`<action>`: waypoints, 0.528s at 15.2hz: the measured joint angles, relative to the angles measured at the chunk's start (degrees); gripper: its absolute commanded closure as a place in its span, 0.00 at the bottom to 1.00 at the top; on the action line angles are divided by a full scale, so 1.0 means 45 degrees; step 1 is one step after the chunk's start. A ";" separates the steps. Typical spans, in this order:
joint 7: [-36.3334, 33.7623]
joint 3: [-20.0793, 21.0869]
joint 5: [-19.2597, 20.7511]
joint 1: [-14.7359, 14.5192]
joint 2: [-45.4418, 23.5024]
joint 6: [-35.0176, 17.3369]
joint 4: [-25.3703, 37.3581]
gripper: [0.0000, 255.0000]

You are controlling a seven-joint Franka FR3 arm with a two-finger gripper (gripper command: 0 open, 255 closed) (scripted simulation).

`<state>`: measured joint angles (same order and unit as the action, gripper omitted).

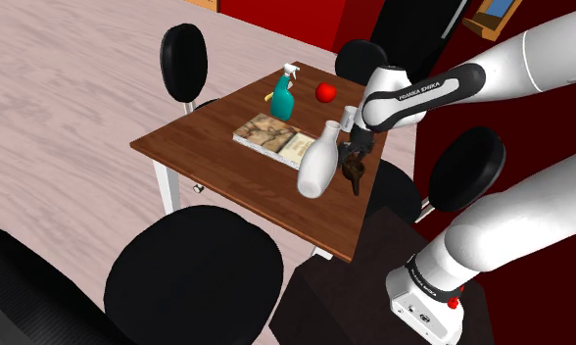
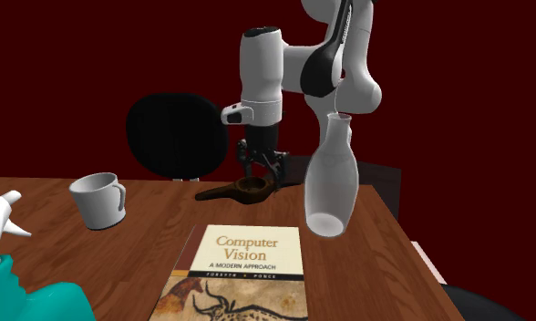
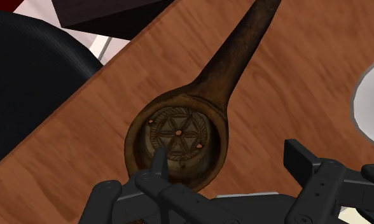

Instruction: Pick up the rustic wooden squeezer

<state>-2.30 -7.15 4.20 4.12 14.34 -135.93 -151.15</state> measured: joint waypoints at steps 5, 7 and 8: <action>0.0017 -0.0030 -0.0028 -0.0011 -0.0538 -0.0774 -0.0230 1.00; 0.0022 -0.0034 -0.0028 -0.0010 -0.0564 -0.0812 -0.0238 1.00; 0.0021 -0.0033 -0.0029 -0.0011 -0.0566 -0.0819 -0.0240 1.00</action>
<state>-2.20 -7.29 4.07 4.07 11.79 -139.62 -152.23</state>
